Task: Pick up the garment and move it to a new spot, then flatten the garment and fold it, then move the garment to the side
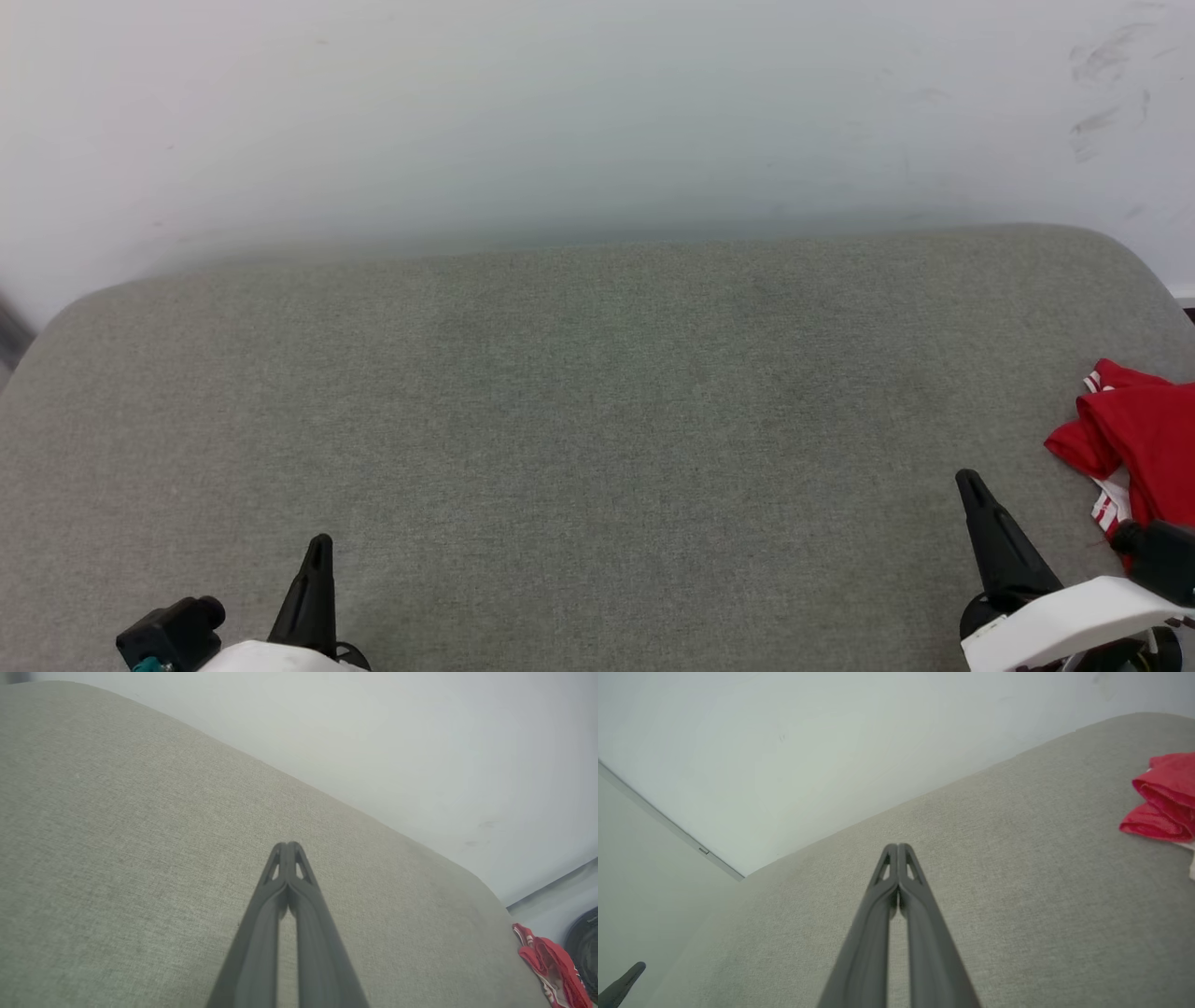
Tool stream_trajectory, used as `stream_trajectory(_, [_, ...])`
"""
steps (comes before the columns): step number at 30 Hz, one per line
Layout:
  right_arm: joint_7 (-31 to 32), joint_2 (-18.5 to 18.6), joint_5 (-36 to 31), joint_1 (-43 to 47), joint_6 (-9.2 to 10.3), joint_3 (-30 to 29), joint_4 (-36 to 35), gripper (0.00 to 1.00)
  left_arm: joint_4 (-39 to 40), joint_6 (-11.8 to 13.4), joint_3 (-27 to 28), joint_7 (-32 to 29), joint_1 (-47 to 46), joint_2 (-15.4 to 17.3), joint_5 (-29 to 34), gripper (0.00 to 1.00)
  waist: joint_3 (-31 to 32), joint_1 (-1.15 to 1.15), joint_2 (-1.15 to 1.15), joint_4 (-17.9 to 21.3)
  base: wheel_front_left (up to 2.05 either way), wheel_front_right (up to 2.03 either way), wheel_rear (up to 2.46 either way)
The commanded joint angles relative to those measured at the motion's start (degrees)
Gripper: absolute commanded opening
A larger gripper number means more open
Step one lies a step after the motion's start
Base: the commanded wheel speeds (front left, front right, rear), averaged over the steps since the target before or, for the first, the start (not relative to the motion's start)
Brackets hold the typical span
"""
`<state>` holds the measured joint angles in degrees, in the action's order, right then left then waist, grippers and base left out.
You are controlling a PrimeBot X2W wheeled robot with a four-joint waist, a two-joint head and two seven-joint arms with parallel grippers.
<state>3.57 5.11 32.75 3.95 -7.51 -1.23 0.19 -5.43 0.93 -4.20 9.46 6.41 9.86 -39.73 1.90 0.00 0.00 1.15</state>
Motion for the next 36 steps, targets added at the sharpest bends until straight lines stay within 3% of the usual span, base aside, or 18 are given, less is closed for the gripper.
stream_trajectory(1, [0.02,-0.09,2.36,-1.91,0.01,-0.25,-0.16,0.00,0.31,-0.50,0.69,-0.40,-1.77,0.03,-2.07,0.00,-0.03,0.00,0.00,-0.02,0.00,0.00,0.00])
stream_trajectory(36, [0.93,-0.70,28.99,-5.86,0.01,-2.06,6.17,0.00,-3.61,-4.21,4.67,-7.03,-6.91,-2.67,-25.76,0.00,-0.74,0.00,0.00,-0.41,0.00,0.00,0.00])
